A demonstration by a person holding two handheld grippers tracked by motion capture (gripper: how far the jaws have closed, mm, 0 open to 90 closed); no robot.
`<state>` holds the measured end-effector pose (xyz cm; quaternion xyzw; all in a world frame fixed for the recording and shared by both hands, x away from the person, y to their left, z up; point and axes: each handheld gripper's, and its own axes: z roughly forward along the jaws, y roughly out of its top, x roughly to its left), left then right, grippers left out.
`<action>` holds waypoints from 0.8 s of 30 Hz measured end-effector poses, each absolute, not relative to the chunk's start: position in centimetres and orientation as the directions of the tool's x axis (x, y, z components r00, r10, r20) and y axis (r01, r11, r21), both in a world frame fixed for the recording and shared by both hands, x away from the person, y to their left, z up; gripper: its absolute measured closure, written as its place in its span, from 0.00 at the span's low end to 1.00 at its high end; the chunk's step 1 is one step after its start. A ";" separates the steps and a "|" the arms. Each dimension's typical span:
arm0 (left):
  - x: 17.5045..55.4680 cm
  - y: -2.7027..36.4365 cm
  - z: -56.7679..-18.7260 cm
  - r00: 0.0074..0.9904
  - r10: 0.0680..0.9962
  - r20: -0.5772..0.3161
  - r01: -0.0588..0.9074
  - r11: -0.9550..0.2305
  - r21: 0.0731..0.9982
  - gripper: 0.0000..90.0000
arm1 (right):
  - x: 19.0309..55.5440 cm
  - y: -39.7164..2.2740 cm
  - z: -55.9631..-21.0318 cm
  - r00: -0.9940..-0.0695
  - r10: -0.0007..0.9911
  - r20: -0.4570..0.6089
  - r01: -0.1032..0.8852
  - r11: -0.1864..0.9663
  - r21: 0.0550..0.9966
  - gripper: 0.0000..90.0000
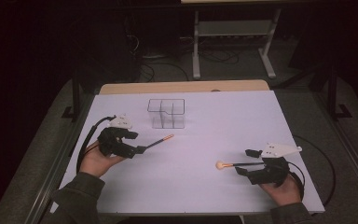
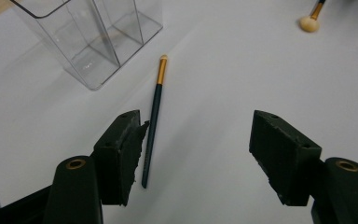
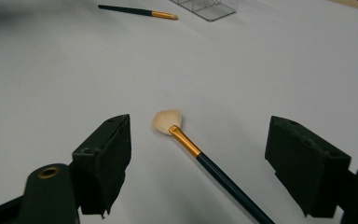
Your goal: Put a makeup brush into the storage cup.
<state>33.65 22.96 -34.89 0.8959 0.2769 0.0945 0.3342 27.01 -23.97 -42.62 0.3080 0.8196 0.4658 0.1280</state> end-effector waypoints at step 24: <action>38.5 20.2 -37.0 0.833 0.550 -0.054 0.481 -0.673 0.562 0.50 | 27.0 -23.5 -42.5 -0.782 0.621 0.063 0.380 0.394 0.837 0.23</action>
